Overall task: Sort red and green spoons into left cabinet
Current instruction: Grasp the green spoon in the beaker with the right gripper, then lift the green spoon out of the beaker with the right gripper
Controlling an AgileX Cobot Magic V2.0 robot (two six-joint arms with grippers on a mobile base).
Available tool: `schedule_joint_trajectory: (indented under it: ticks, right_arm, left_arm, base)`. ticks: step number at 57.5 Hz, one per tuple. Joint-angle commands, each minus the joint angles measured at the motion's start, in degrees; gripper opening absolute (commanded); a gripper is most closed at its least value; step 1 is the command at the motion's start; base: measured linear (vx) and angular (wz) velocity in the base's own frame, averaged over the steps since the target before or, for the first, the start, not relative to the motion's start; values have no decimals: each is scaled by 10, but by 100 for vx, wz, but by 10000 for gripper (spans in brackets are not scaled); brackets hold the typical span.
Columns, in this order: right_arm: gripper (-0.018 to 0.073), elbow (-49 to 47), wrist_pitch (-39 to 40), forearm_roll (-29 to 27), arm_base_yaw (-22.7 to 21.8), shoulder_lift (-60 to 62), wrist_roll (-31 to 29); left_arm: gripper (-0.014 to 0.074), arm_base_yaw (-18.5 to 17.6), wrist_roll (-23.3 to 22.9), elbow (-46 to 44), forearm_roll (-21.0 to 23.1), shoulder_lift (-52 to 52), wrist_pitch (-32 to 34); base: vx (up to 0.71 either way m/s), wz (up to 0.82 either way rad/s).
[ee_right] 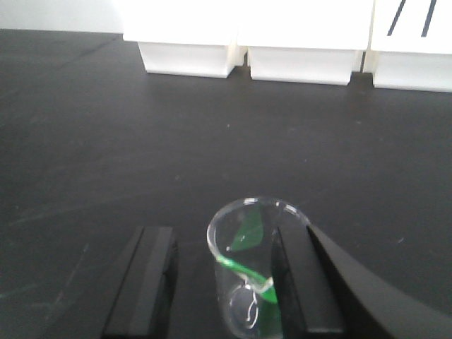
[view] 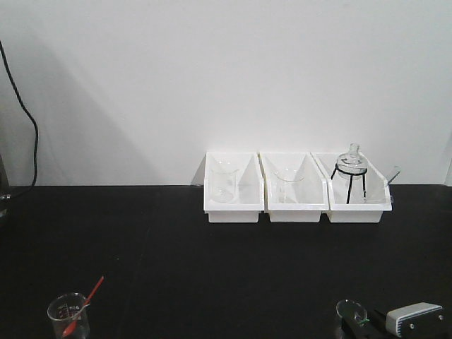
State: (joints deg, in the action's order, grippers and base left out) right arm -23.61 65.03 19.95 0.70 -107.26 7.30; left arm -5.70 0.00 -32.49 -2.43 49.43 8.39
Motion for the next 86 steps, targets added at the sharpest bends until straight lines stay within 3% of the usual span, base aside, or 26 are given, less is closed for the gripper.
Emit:
schedule_joint_trajectory:
  ticks: [1, 11, 18, 36, 61, 79, 86]
  right_arm:
    - [376, -11, 120, 3, -2, 17, -4]
    - [369, -11, 120, 3, -2, 17, -4]
    - [316, -11, 120, 3, -2, 17, -4]
    - [-14, -11, 120, 4, -2, 17, -20]
    - [-8, -11, 120, 5, -2, 40, -28]
    - [-4, -11, 117, 9, -2, 156, -28]
    - [-4, -11, 70, 9, -2, 221, -12]
  left_arm:
    - [585, -1, 0, -21, 8, -3, 43]
    - [585, -1, 0, -21, 8, -3, 43]
    - [585, -1, 0, -21, 8, -3, 43]
    - [585, -1, 0, -21, 8, -3, 43]
    - [585, -1, 0, -21, 8, -3, 43]
    - [585, -1, 0, -21, 8, -3, 43]
    - [585, -1, -4, -21, 11, -3, 38]
  base:
    - [0, 0]
    - [0, 0]
    - [0, 0]
    - [0, 0]
    - [0, 0]
    - [0, 0]
    - [0, 0]
